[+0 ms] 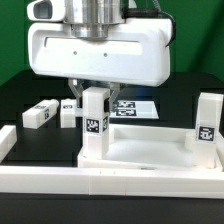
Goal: Assemble desk
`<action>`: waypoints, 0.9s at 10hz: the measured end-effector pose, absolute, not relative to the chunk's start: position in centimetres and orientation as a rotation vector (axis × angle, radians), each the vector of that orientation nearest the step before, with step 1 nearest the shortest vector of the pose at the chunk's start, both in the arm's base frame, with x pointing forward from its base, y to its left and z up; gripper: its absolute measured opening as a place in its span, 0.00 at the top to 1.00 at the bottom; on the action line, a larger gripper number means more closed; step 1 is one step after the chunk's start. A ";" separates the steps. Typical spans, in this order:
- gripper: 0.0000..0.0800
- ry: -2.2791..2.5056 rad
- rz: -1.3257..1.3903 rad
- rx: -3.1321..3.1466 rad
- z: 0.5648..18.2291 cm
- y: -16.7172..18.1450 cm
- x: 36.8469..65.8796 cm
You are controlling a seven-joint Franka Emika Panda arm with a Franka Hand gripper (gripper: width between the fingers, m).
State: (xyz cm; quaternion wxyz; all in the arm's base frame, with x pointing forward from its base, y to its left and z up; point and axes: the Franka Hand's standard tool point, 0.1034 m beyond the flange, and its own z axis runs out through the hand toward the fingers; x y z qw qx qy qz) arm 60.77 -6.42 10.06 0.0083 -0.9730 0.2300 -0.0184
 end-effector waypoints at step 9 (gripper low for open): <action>0.19 1.034 -0.033 -2.930 11.6 -4.0 58.6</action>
Offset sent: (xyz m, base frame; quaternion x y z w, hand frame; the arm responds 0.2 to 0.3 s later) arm 0.0000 0.0000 0.0000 0.0000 0.0000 0.0000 1.0000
